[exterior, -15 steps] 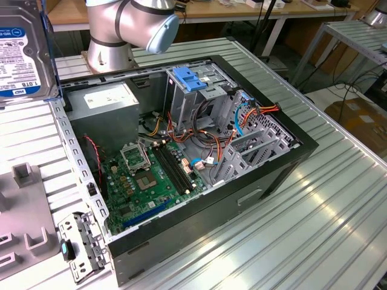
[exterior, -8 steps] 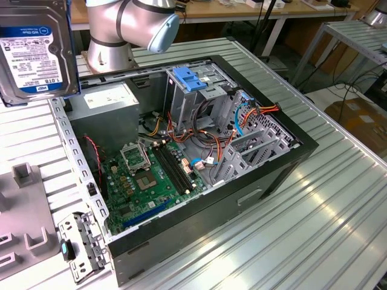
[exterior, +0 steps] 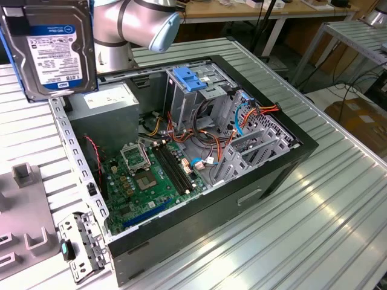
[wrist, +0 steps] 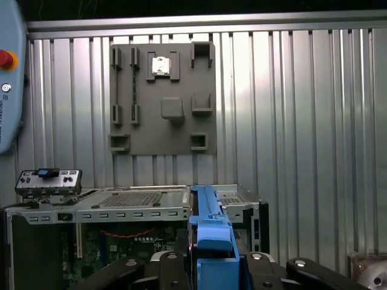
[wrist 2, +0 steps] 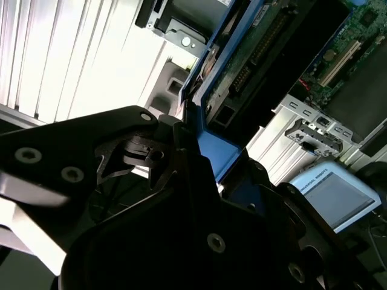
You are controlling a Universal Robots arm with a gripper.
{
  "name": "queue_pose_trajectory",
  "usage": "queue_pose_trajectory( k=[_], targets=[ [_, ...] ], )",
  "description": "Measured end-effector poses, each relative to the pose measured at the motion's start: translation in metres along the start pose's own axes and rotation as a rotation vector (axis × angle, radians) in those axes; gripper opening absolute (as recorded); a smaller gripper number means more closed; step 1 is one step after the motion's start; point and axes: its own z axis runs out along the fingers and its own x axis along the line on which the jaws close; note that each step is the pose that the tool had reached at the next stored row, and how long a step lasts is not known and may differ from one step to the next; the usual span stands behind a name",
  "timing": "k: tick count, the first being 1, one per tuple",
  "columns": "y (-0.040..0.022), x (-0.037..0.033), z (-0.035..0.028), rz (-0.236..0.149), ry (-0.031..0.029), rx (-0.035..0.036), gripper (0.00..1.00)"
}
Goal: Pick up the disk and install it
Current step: 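Pick up the disk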
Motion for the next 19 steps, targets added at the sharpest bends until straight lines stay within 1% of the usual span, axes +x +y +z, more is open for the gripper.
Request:
queue_pose_trajectory(
  k=[1,4,8,9,10,12,13,17,19],
  targets=[
    [-0.0035,-0.0001,0.0,0.0,0.0001,0.0,0.37],
    [-0.0178,-0.0007,-0.0001,0.0,0.0004,-0.0001,0.37],
    [-0.0286,-0.0011,0.0,0.0,0.0009,-0.0001,0.37],
    [-0.0319,-0.0012,0.0,0.0,0.0011,0.0,0.37],
    [-0.0367,-0.0014,-0.0001,0.0,0.0012,0.0,0.37],
    [-0.0418,-0.0016,-0.0001,0.0,0.0012,-0.0001,0.37],
    [-0.0455,-0.0018,-0.0001,0.0,0.0013,-0.0001,0.37],
    [-0.0557,-0.0018,0.0,0.0,0.0012,-0.0002,0.37],
    [-0.0575,-0.0005,0.0002,0.001,0.0011,-0.0001,0.37]
  ],
)
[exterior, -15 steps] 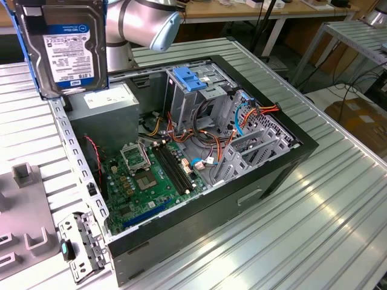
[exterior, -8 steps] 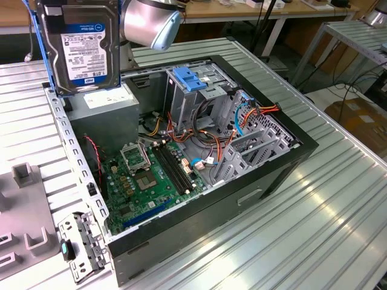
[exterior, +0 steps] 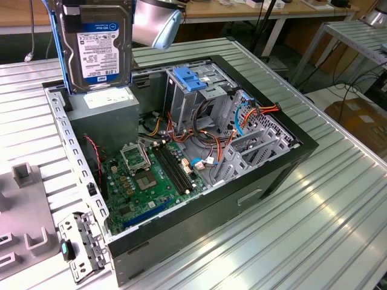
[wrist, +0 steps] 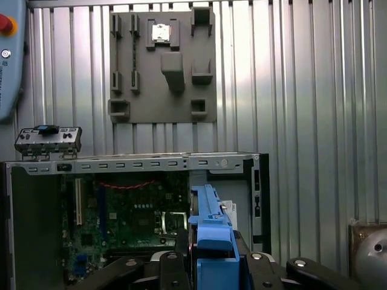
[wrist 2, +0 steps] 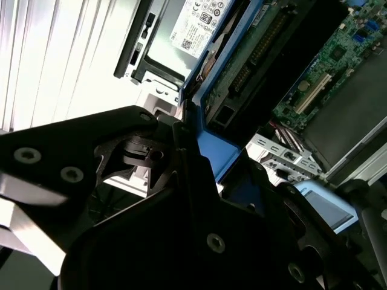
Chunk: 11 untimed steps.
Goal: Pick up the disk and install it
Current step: 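Pick up the disk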
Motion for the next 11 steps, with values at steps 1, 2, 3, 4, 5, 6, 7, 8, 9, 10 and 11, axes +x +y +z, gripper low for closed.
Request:
queue_pose_trajectory(
  k=[1,2,3,4,5,6,7,8,9,10,11],
  targets=[
    [-0.0011,0.0012,0.0001,0.0,0.0002,-0.0001,0.37],
    [-0.0017,0.0026,0.0002,0.001,0.0002,-0.0001,0.37],
    [-0.0022,0.0039,0.0004,0.002,0.0001,-0.0001,0.37],
    [-0.0031,0.0057,0.0006,0.003,0.0002,-0.0002,0.37],
    [-0.0037,0.0067,0.0007,0.003,0.0001,-0.0002,0.37],
    [-0.0044,0.0078,0.0009,0.003,0.0001,-0.0001,0.37],
    [-0.0052,0.0089,0.001,0.004,0.0,-0.0001,0.37],
    [-0.006,0.0098,0.0011,0.004,0.0001,-0.0001,0.37],
    [-0.007,0.0107,0.0013,0.005,0.0,-0.0001,0.37],
    [-0.0082,0.0114,0.0014,0.005,0.0,-0.0001,0.37],
    [-0.0096,0.0117,0.0014,0.006,0.0003,-0.0001,0.37]
  ],
)
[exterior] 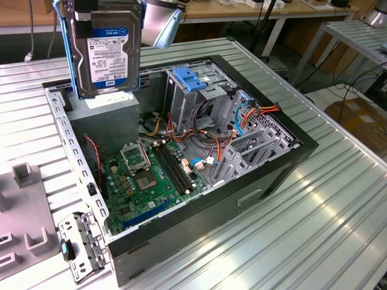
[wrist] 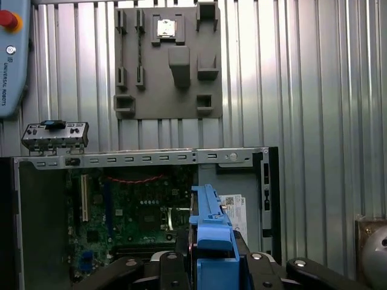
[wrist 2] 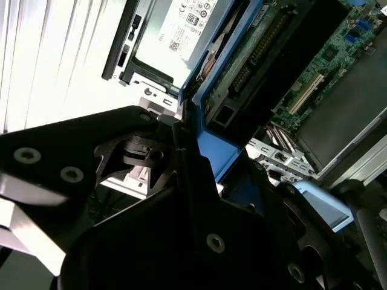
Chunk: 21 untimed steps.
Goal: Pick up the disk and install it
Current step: 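Pick up the disk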
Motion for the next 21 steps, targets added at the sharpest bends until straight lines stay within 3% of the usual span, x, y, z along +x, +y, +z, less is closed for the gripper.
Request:
queue_pose_trajectory(
  k=[3,4,9,16,21],
  targets=[
    [-0.0061,0.0007,0.0004,0.001,0.001,0.0,0.37],
    [-0.0143,0.0009,0.0008,0.001,0.003,0.0,0.37],
    [-0.0249,0.0029,0.0021,0.005,0.0057,0.0001,0.37],
    [-0.033,0.0091,0.0042,0.01,0.0082,0.0002,0.37],
    [-0.0333,0.009,0.0042,0.01,0.0081,0.0002,0.37]
  ],
)
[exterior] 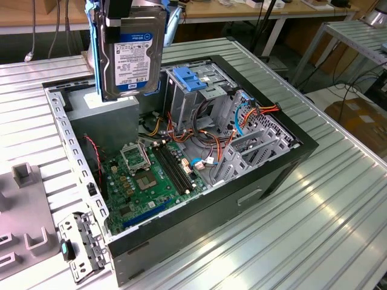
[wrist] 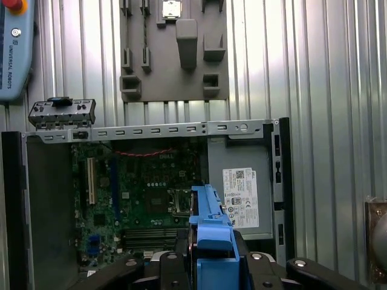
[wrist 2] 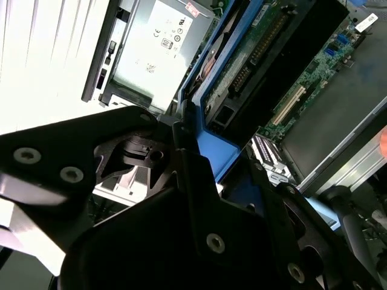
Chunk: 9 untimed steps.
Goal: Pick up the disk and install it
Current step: 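Pick up the disk, then insert the disk into the insertion slot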
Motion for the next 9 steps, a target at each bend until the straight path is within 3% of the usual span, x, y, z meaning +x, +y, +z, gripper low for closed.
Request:
queue_pose_trajectory(
  k=[9],
  targets=[
    [-0.0016,-0.0001,0.0,0.0,0.0,0.0,0.37]
  ],
)
